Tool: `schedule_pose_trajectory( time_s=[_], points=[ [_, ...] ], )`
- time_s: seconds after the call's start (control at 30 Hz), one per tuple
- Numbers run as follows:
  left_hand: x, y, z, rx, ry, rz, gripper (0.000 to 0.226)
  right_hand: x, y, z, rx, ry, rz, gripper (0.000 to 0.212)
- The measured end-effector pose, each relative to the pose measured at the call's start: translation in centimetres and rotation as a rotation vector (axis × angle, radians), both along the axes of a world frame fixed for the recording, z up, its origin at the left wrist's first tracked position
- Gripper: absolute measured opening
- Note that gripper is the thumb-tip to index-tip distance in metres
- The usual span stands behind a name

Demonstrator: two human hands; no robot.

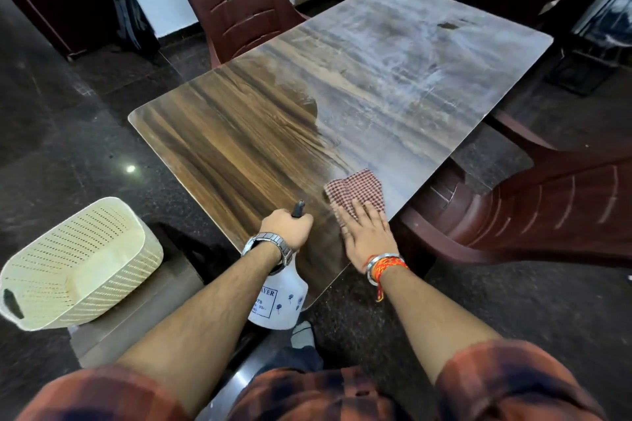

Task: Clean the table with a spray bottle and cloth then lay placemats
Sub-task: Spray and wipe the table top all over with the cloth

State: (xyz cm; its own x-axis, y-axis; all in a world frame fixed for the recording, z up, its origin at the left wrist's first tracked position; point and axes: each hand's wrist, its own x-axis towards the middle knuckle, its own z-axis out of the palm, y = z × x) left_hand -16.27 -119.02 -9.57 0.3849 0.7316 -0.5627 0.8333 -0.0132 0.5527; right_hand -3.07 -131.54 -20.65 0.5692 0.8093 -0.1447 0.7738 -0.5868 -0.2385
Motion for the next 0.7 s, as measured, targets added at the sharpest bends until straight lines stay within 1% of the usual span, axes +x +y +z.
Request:
schedule_pose_trajectory(
  time_s=[0.13, 0.23, 0.33, 0.43, 0.5, 0.63, 0.7],
  points=[
    [2.5, 2.3, 0.2, -0.017, -0.013, 0.025, 0.039, 5.1, 0.9, -0.1, -0.040, 0.002, -0.101, 0.052],
    [3.9, 3.8, 0.2, -0.021, -0.019, 0.009, 0.032, 6.4, 2.2, -0.3, -0.054, -0.019, -0.125, 0.054],
    [5.1, 4.9, 0.1, -0.017, -0.024, 0.036, 0.032, 6.2, 3.8, -0.5, -0.028, -0.064, -0.171, 0.057],
    [6.5, 5.4, -0.1, -0.040, -0.025, 0.062, 0.029, 7.8, 5.3, -0.6, -0.048, -0.047, -0.109, 0.058],
    [7.6, 5.8, -0.5, -0.052, -0.016, 0.065, 0.030, 9.7, 6.7, -0.7, -0.045, -0.043, -0.073, 0.058],
    [10.4, 6.5, -0.6, 0.013, -0.004, 0.103, 0.029, 13.9, 9.6, -1.1, 0.017, -0.005, -0.109, 0.057],
    [12.0, 6.6, -0.3, 0.040, 0.014, 0.116, 0.029, 15.5, 10.4, -1.1, 0.020, -0.002, -0.087, 0.057]
  ],
)
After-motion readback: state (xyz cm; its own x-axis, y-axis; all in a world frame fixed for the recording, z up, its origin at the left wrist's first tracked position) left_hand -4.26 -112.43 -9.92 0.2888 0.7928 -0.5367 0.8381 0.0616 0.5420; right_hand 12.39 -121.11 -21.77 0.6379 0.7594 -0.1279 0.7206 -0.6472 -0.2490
